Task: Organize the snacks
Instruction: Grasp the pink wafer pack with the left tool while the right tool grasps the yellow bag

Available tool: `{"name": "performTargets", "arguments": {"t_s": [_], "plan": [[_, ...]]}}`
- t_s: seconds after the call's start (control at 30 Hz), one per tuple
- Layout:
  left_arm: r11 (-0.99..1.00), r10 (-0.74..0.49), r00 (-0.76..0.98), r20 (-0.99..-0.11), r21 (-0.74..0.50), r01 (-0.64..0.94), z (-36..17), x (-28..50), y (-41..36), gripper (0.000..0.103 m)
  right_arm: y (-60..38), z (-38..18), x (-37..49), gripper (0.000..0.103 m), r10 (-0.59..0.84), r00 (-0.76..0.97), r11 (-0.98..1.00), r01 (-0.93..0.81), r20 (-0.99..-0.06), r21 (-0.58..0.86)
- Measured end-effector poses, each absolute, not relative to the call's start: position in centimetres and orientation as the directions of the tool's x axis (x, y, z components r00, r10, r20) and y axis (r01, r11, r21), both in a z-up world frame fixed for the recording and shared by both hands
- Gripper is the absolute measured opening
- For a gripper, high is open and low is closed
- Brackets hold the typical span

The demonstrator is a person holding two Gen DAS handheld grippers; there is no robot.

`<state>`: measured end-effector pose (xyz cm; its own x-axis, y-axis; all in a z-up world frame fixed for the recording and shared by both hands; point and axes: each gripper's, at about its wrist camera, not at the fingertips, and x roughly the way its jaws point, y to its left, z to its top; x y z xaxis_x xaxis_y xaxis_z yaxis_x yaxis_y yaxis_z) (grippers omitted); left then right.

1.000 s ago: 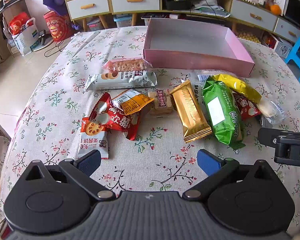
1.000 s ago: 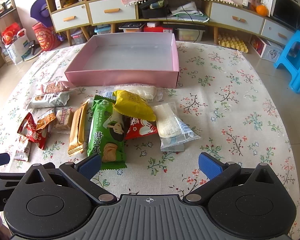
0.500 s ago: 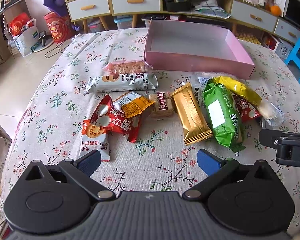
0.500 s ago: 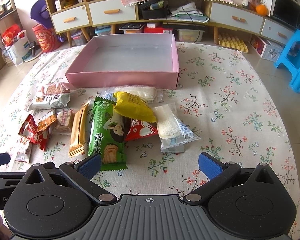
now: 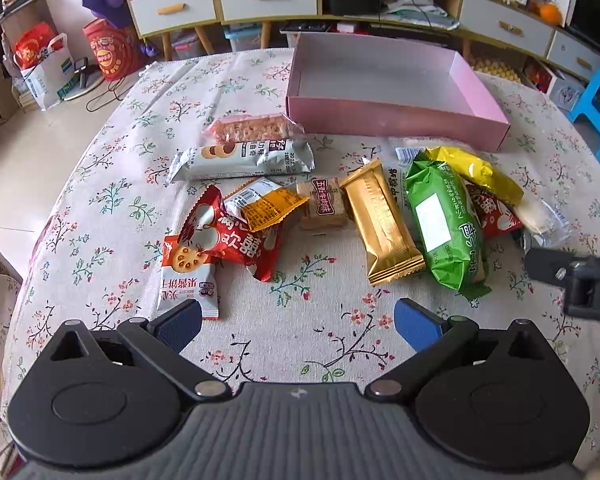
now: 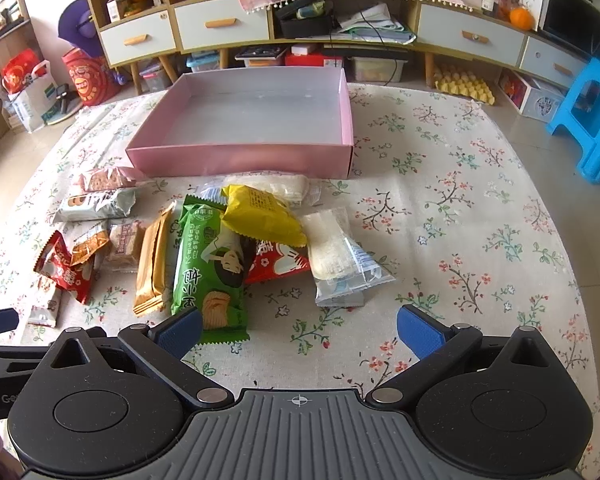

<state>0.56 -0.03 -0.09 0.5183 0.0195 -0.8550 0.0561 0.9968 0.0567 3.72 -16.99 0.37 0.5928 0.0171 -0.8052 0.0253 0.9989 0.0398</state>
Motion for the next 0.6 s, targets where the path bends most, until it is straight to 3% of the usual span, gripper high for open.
{"name": "performTargets", "arguments": {"t_s": [0.2, 0.3, 0.43, 0.6], "plan": [[0.996, -0.002, 0.536, -0.844, 0.048, 0.08, 1.3, 1.7, 0.6, 0.103, -17.2, 3.3, 4.0, 0.103, 0.066, 0.661, 0.998, -0.057, -0.748, 0.038], [0.988, -0.02, 0.557, -0.83, 0.068, 0.137, 2.3, 2.8, 0.8, 0.103, -17.4, 4.2, 5.6, 0.103, 0.114, 0.638, 0.993, -0.101, -0.762, 0.063], [0.982, -0.078, 0.55, -0.832, 0.032, 0.187, 3.3, 5.4, 2.2, 0.103, -18.6, 4.3, 9.0, 0.103, 0.221, 0.573, 0.972, -0.069, -0.789, 0.222], [0.976, -0.084, 0.547, -0.833, 0.041, 0.214, 2.2, 9.9, 4.0, 0.098, -20.9, 2.1, 12.1, 0.102, 0.403, 0.541, 0.887, -0.033, -0.738, 0.46]]}}
